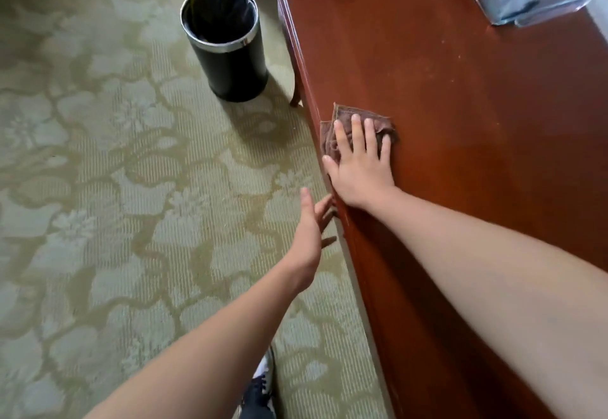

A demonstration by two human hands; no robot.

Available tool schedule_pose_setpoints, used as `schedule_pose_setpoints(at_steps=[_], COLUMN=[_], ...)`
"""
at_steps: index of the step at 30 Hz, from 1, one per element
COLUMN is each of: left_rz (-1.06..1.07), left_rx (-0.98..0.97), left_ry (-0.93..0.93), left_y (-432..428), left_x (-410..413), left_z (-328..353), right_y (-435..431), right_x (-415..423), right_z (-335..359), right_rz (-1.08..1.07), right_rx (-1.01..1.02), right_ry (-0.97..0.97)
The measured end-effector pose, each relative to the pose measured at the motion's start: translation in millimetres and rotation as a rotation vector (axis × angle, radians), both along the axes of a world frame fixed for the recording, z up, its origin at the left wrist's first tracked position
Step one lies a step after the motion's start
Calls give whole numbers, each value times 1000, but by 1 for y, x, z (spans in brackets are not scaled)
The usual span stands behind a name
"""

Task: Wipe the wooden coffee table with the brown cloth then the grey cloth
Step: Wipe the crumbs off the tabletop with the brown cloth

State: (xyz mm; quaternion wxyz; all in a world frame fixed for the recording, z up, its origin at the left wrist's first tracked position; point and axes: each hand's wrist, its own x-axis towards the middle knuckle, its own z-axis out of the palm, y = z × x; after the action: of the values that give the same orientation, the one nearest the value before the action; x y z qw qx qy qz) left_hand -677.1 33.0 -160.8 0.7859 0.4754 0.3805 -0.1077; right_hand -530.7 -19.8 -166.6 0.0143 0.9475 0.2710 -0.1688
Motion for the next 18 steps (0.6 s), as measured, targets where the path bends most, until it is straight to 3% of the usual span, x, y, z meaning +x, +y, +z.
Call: schedule_pose_setpoints(at_steps=[4, 12, 18], left_rz=[-97, 35, 43], left_rx=[-26, -7, 66], left_ry=[1, 39, 45], left_y=[23, 15, 12], left_x=[12, 33, 41], left_z=[0, -4, -5], right_y=[19, -67, -24], right_x=[24, -71, -37], right_z=[3, -8, -9], right_rz=[23, 45, 127], right_rx=[-17, -25, -14], right_ry=[4, -93, -79])
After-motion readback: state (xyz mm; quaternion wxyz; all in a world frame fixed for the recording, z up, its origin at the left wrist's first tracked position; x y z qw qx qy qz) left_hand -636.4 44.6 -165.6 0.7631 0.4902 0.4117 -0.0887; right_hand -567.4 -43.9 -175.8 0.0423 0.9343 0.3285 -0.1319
